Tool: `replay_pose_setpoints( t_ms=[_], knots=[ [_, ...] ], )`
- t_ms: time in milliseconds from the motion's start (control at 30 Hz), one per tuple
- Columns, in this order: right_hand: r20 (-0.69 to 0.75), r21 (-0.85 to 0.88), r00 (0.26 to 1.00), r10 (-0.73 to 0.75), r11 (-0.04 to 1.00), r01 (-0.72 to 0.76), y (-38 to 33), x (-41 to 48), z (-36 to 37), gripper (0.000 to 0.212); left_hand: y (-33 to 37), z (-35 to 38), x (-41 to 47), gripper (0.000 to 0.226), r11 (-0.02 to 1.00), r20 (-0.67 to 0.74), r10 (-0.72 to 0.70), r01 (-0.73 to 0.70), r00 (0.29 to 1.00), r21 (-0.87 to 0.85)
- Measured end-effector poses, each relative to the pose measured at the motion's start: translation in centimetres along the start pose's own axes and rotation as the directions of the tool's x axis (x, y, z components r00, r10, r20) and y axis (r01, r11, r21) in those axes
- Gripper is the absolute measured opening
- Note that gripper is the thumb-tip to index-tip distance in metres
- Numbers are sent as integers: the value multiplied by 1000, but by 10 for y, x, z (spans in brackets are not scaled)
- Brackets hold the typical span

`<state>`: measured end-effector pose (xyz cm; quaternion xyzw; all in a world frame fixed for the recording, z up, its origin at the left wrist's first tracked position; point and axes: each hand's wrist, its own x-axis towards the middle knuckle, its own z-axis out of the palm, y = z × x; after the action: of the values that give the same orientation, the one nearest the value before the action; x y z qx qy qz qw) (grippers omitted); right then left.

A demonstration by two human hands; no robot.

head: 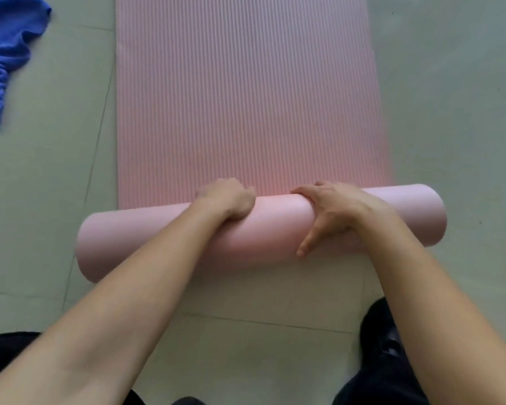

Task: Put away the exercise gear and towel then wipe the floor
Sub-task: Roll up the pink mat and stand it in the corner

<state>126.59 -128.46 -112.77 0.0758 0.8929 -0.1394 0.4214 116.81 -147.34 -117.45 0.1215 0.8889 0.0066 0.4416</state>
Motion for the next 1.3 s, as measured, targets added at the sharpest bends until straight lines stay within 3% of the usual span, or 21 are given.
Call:
replay_pose_setpoints(
  t_ms=[33,100,167,200,233,300,333,367,433,567,633,667,733,833,867,933,1000,1067,1133,1200,1300],
  knots=[
    [12,-6,1000,-19,1000,19,-1,3,1,125,-4,9,-4,60,1000,-138,0,-2,990,-13],
    [-41,-27,998,-54,998,53,0,10,3,124,-7,14,-14,47,998,-502,55,-58,863,9],
    [-163,25,985,-56,998,61,8,15,1,129,-5,10,-22,41,994,-667,81,-111,740,-2],
    [-276,90,961,-19,995,46,13,17,-3,129,-3,10,-23,42,993,-679,83,-117,730,-4],
    [-429,165,902,44,986,30,18,20,-5,123,-1,12,-23,44,993,-677,97,-112,729,22],
    [-740,258,650,173,966,37,25,28,-5,88,2,17,-21,52,992,-695,130,-88,708,95],
    [-832,266,514,207,963,43,25,33,-2,68,3,18,-21,55,990,-717,140,-83,683,114],
    [-879,262,424,219,964,44,23,37,1,54,3,19,-20,57,989,-739,147,-84,657,122],
    [-910,246,358,209,967,63,19,41,12,44,3,16,-17,62,984,-737,175,-106,652,140],
    [-945,48,325,25,997,63,10,35,52,60,10,-17,0,64,990,-639,138,-91,757,106],
    [-935,-9,353,-17,1000,23,6,32,67,67,14,-45,16,65,997,-577,67,-82,814,0],
    [-927,-18,374,-17,1000,2,5,34,71,68,15,-59,22,64,996,-586,50,-86,809,-34],
    [-900,-13,436,-6,1000,-11,5,41,64,69,15,-77,29,57,992,-686,71,-124,724,-28],
    [-844,21,537,23,1000,-10,9,64,19,73,10,-72,21,49,978,-840,136,-204,526,30],
    [-836,39,547,44,999,-21,9,73,0,74,8,-62,18,50,975,-848,161,-217,504,56],
    [-847,106,521,102,994,-23,6,85,-34,73,4,-41,19,58,970,-795,237,-179,558,164],
    [-879,195,447,166,981,18,1,93,-46,67,3,-33,32,68,959,-741,271,-108,614,261],
    [-895,261,394,210,962,81,-3,90,-38,63,7,-45,42,68,954,-751,264,-48,605,296],
    [-910,228,377,173,968,106,-2,85,-16,61,16,-68,49,64,957,-777,253,-33,576,287],
    [-932,135,347,99,988,82,5,79,7,59,20,-90,51,63,955,-760,272,-70,590,288],
    [-953,50,301,36,998,39,15,69,31,59,13,-102,51,67,945,-654,307,-139,691,297]
  ],
)
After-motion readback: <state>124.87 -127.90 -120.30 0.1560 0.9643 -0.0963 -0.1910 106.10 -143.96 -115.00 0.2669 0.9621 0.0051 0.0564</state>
